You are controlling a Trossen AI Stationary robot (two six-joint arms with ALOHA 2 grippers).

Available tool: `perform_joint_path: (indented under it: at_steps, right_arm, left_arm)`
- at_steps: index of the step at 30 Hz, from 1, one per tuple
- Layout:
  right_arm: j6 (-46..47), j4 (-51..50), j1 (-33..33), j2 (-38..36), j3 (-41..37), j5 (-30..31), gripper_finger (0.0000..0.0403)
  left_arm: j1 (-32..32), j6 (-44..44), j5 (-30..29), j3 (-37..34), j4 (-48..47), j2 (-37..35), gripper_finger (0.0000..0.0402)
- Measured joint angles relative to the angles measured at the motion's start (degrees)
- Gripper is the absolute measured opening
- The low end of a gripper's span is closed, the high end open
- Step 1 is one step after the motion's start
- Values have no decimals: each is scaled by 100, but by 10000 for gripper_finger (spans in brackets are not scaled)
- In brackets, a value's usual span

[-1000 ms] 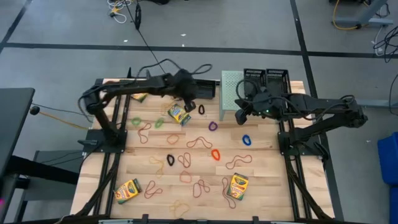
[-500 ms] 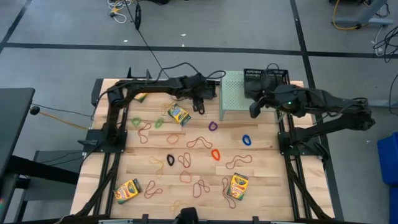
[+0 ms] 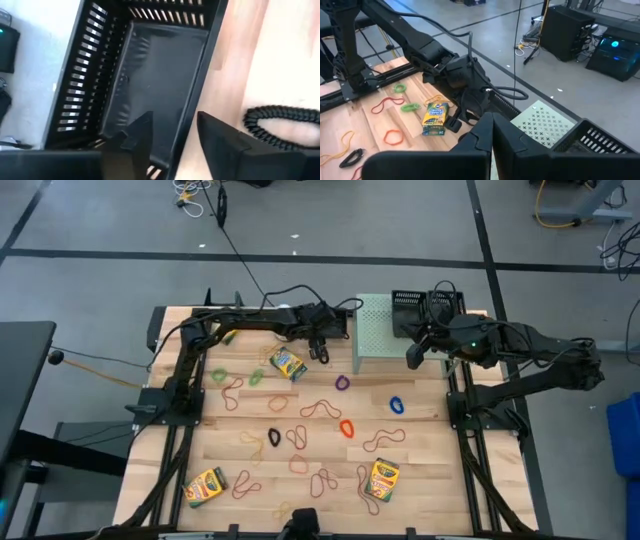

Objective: Pick & Place Office Desk Supplies
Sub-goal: Put the basket on the shelf

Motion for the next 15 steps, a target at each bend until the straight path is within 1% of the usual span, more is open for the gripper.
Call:
perform_joint_path:
  at_steps: [3, 8, 10, 15]
  right_arm:
    - [-2, 45, 1, 0, -1, 112, 8]
    - [-115, 139, 2, 0, -1, 122, 8]
    - [-174, 134, 2, 0, -1, 122, 8]
    - [-258, 136, 2, 0, 1, 125, 8]
  left_arm:
    - [6, 194, -4, -2, -57, -44, 106]
    - [-1, 493, 48, -2, -180, -160, 25]
    - [-1, 528, 66, -4, -249, -254, 14]
    - [-21, 523, 36, -7, -276, -674, 16]
